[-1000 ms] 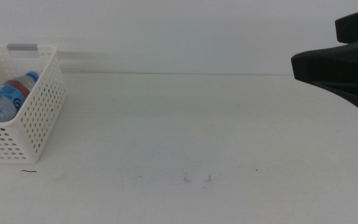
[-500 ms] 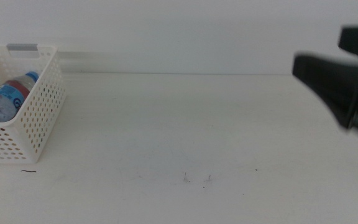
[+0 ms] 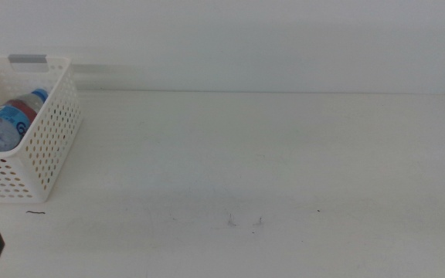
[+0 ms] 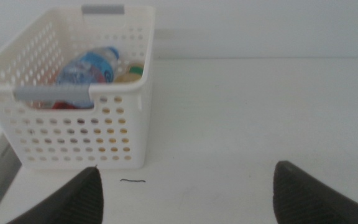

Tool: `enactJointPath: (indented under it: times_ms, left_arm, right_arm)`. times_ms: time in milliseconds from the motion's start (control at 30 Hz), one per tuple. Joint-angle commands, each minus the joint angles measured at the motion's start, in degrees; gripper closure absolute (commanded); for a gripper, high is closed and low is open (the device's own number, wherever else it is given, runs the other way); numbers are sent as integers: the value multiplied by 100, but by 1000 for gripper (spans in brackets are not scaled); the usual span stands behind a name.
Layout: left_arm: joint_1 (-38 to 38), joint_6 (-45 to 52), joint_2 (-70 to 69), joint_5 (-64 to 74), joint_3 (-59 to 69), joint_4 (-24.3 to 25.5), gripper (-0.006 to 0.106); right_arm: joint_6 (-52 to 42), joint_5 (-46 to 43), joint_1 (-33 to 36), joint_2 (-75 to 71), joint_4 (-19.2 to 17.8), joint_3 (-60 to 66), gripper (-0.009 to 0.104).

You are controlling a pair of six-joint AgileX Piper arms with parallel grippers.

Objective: Use arms to grab the bottles and put them into the dustbin to the left of the table.

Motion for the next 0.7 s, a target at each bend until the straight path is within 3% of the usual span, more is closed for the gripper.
enactJointPath:
  times_ms: [0, 100, 267, 667]
  left_arm:
    - [121, -64, -216, -259, 244, -260, 7]
    - [148, -64, -422, -845, 505, -68, 7]
    - [148, -64, -498, -1253, 935, -31, 7]
    - [148, -64, -498, -1478, 1256, -31, 7]
  right_arm:
    - [-51, -103, -440, -507, -239, 222, 10]
    - [-51, -51, -857, -1090, -252, 498, 10]
    - [-51, 547, -1278, -1753, 115, 998, 10]
    - [-51, 630, -1382, -1926, 79, 1012, 10]
